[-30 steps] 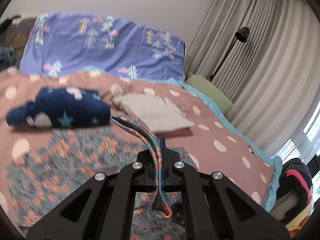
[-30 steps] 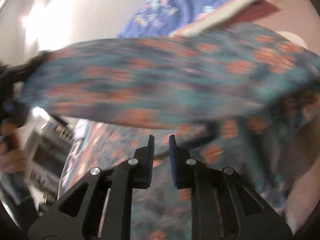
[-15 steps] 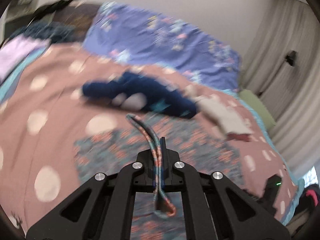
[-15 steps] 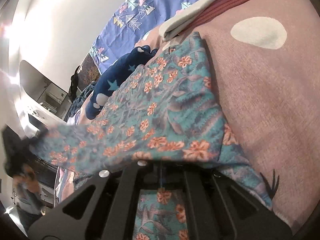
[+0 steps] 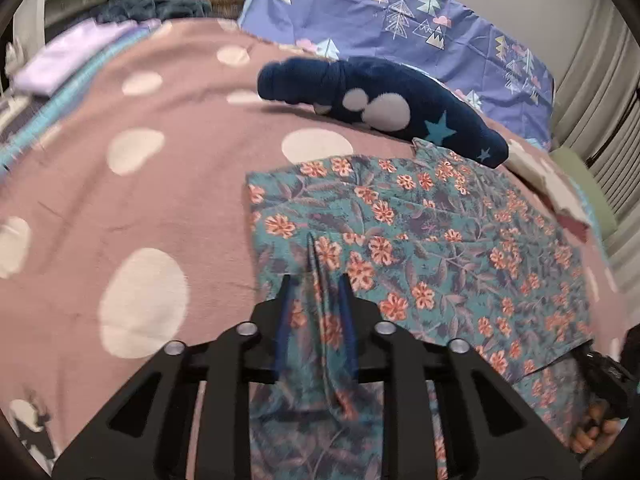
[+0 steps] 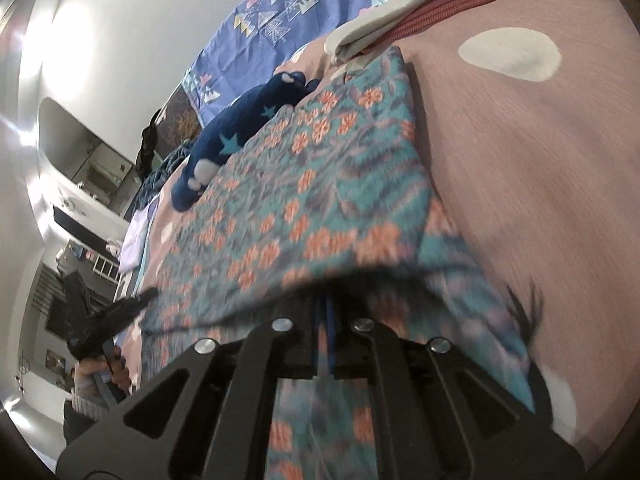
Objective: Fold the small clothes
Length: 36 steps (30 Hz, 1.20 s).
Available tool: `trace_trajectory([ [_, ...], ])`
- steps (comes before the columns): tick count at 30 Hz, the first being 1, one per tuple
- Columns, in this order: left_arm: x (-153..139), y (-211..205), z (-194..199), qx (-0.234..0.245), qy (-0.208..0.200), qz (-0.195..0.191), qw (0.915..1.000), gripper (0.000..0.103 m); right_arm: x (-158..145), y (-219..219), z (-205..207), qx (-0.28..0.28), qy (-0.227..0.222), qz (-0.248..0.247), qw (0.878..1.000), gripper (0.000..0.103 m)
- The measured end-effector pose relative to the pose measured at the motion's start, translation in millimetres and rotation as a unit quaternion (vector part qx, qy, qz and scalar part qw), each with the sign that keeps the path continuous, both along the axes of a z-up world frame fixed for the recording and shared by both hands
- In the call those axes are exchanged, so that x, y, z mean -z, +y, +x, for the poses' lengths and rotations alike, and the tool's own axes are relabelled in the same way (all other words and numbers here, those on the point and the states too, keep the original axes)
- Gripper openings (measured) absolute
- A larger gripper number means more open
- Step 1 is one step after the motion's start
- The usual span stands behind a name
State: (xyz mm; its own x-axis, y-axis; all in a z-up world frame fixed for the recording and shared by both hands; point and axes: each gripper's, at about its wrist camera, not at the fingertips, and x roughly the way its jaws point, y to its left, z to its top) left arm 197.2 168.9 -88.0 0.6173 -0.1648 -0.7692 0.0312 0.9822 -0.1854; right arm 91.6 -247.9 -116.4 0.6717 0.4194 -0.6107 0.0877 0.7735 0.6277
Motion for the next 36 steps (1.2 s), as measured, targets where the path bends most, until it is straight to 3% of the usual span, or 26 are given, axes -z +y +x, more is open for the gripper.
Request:
trace_trajectory([
  [2, -13.2, -7.4, -10.7, 0.002, -0.028, 0.029, 0.9992, 0.03, -4.2, 3.9, -9.3, -0.017, 0.005, -0.016, 1.0, 0.008],
  [4, -30.3, -20.8, -23.7, 0.031, -0.059, 0.024, 0.9975, 0.031, -15.8, 12.7, -18.4, -0.054, 0.006, -0.05, 0.997, 0.016],
  [7, -40.7, -47.8, -34.5, 0.075, -0.081, 0.012, 0.9938, 0.035, -42.1, 20.7, -13.6, -0.079, -0.014, -0.089, 0.993, 0.016],
  [9, -28.0, -67.8, -33.9, 0.097, -0.065, 0.023, 0.9929, 0.044, -56.8, 16.8, -4.1, -0.068, -0.035, -0.097, 0.992, 0.022],
  [11, -3.2, -82.3, -30.7, 0.105, -0.036, 0.049, 0.9926, 0.049, -55.3, 12.0, 8.5, -0.053, -0.027, -0.12, 0.991, 0.024],
  [12, 18.0, -87.8, -28.0, 0.107, -0.01, 0.068, 0.9919, 0.052, -42.6, 9.2, 16.8, -0.035, 0.004, -0.159, 0.987, 0.023],
  [13, 26.2, -90.1, -31.2, 0.109, -0.024, 0.078, 0.9907, 0.054, -29.8, 8.1, 20.7, -0.025, 0.029, -0.192, 0.981, 0.008],
  [14, 24.0, -89.4, -32.4, 0.111, -0.03, 0.076, 0.9904, 0.055, -17.4, 7.7, 21.6, -0.027, 0.03, -0.211, 0.977, 0.008],
  [17, 20.7, -81.5, -33.1, 0.108, -0.03, 0.059, 0.992, 0.058, -16.9, 0.4, 13.6, -0.025, 0.012, -0.194, 0.981, 0.008],
  [20, 14.7, -79.6, -37.4, 0.096, -0.033, 0.063, 0.9928, 0.06, -17.9, 6.0, 7.5, -0.023, 0.004, -0.212, 0.977, 0.009],
  [23, 3.3, -68.6, -64.1, 0.085, -0.048, 0.053, 0.9938, 0.067, -29.6, 3.6, -10.8, -0.027, -0.014, -0.206, 0.978, 0.017],
  [25, -4.9, -57.0, -85.4, 0.089, -0.061, 0.053, 0.9928, 0.073, -38.1, -3.4, -30.7, -0.032, -0.022, -0.202, 0.979, 0.033],
  [27, -8.7, -41.3, -103.5, 0.084, -0.068, 0.07, 0.9917, 0.075, -41.4, -8.5, -46.2, -0.035, -0.028, -0.209, 0.977, 0.033],
  [29, -6.3, -24.3, -116.5, 0.082, -0.058, 0.079, 0.9918, 0.075, -41.7, -16.2, -59.0, -0.043, -0.025, -0.204, 0.978, 0.033],
  [33, 11.2, 5.6, -141.8, 0.099, 0.0, 0.039, 0.9944, 0.075, -30.2, -27.2, -79.3, -0.058, 0.003, -0.179, 0.982, 0.033],
  [36, 17.9, 9.4, -160.0, 0.119, 0.0, 0.038, 0.9922, 0.075, -27.3, -29.4, -97.0, -0.061, 0.002, -0.179, 0.982, 0.031],
])
